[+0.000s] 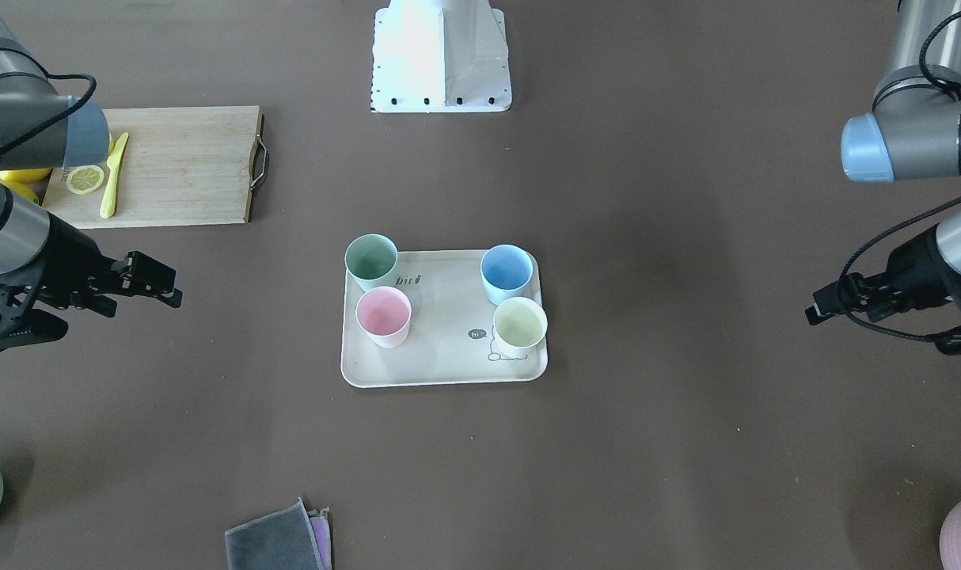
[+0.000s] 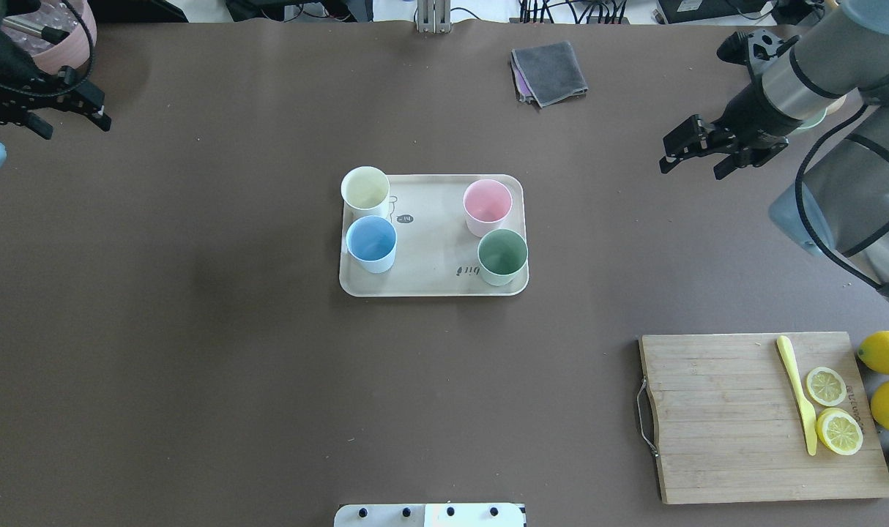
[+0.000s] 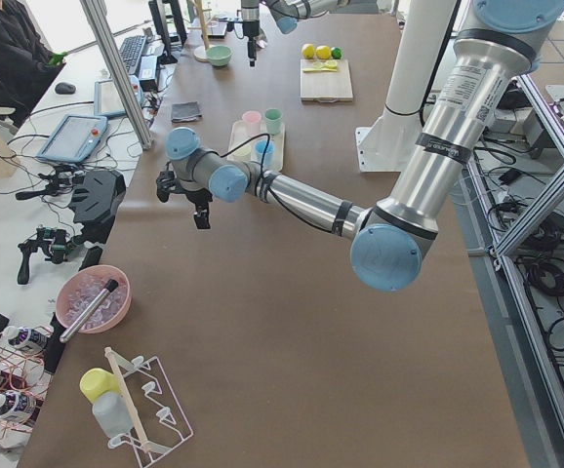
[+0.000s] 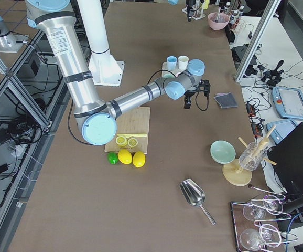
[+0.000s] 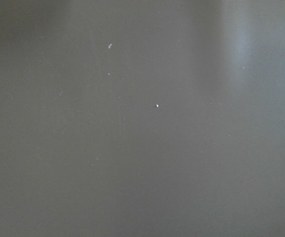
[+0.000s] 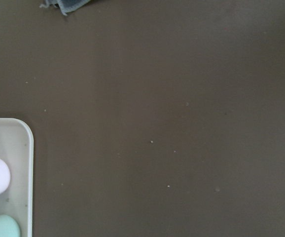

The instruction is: Place all cups on tray

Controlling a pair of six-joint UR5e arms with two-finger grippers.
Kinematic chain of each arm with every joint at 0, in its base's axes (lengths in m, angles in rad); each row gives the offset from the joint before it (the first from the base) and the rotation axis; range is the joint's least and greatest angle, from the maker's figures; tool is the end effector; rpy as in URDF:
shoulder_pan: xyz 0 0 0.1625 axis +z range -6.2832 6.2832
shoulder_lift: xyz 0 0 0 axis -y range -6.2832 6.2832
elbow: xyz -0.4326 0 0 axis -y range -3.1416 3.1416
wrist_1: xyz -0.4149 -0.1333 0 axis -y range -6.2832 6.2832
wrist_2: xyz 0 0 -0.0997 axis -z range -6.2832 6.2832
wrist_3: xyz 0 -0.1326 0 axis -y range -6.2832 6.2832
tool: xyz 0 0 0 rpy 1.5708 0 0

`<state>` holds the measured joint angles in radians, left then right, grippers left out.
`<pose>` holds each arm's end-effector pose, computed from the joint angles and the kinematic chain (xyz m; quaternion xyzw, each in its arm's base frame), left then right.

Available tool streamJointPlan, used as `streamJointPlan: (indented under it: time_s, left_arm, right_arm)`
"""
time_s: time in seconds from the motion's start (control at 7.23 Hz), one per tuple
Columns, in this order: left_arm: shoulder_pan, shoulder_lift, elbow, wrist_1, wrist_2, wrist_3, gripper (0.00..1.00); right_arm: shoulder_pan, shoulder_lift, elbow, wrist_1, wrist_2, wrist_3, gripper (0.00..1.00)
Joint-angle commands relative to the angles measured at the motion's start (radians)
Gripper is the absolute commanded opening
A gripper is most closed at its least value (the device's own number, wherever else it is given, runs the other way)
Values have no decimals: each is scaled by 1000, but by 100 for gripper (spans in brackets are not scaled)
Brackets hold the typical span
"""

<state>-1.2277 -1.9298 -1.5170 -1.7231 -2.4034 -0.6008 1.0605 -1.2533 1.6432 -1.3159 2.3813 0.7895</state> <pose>0.1944 -0.6490 0.4789 0.0057 0.4451 -0.0235 0.8952 -0.2867 -0.5883 0.4289 0.0056 -0.4739 -0.0024 0.8806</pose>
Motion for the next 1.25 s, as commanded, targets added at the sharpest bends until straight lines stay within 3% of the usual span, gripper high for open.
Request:
streamJointPlan:
  time_s: [0.0,0.42,0.69,0.83,1.11]
  left_arm:
    - [-50,32,71,0,1,116,98]
    - [-47,27,118,-93,104,171,98]
    - [-132,108,106,-96,89,452,98]
    - [-188,154,107,-90,17,487,98]
    - [-269,233,90,-86,-46,487,98]
  right_arm:
    - [44,-69,3,-3,2,-30,100]
    - [97,-226,131,10,-10,-58,100]
    - [194,-372,155,9,2,-512,100]
    - [261,-427,147,4,4,-670,100]
    - [335,-521,150,-3,15,-671,100]
